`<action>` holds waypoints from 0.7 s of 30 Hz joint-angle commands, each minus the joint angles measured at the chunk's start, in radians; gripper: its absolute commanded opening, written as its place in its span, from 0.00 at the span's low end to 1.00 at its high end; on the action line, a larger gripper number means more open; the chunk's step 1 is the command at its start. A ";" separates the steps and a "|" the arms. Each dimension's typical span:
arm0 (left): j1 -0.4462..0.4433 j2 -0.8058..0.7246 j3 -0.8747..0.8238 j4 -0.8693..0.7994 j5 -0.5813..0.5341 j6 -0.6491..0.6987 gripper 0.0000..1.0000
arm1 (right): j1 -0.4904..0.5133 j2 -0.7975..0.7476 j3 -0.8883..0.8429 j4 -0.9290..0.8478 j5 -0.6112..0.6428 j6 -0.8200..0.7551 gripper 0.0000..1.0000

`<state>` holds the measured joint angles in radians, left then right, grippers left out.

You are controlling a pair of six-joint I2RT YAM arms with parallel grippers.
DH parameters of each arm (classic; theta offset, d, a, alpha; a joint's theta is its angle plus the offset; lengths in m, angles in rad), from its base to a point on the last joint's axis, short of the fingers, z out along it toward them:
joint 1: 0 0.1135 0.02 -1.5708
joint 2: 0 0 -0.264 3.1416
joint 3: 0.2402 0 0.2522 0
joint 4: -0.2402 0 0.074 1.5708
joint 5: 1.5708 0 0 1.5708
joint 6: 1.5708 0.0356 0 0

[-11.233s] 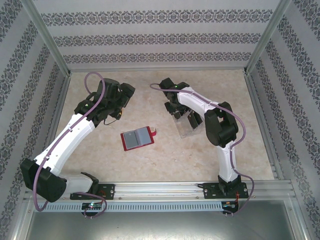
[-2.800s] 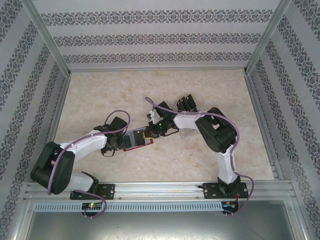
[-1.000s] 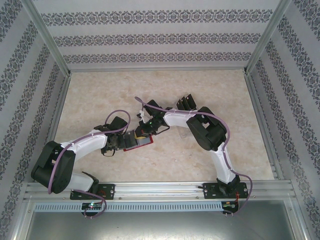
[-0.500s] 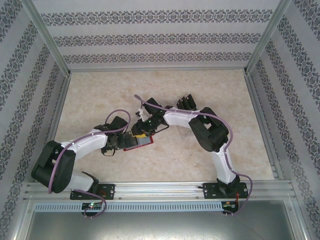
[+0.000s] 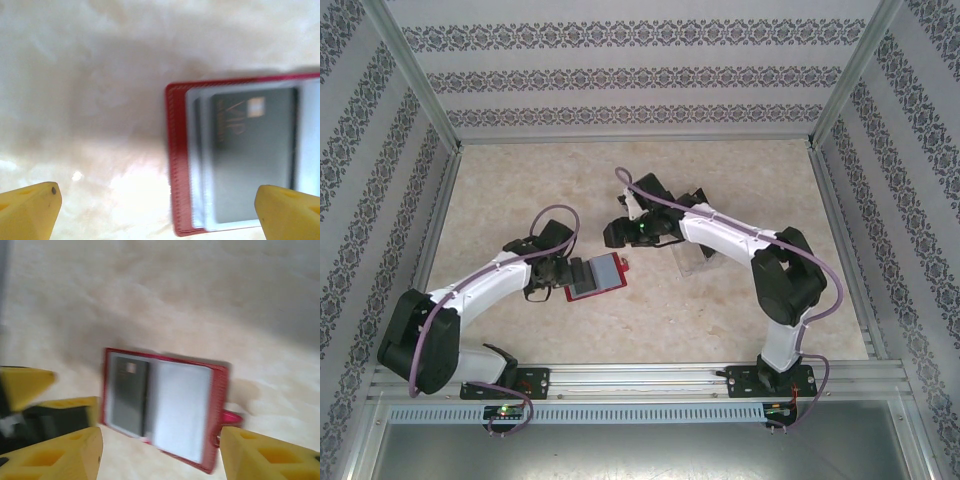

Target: Put the credit cards into the card holder

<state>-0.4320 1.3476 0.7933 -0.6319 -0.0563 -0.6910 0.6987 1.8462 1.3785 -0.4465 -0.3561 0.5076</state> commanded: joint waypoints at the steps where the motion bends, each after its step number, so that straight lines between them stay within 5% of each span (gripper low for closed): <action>1: -0.010 0.026 0.058 -0.018 0.005 0.030 1.00 | 0.032 0.039 -0.003 -0.097 0.187 -0.075 0.64; 9: -0.023 0.162 0.105 0.074 0.041 0.027 1.00 | 0.047 0.128 0.027 -0.091 0.209 -0.072 0.60; 21: -0.049 0.235 0.121 0.143 0.054 0.020 1.00 | 0.048 0.125 -0.018 -0.067 0.188 -0.063 0.21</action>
<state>-0.4664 1.5612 0.8890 -0.5224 -0.0032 -0.6834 0.7425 1.9747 1.3777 -0.5140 -0.1791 0.4412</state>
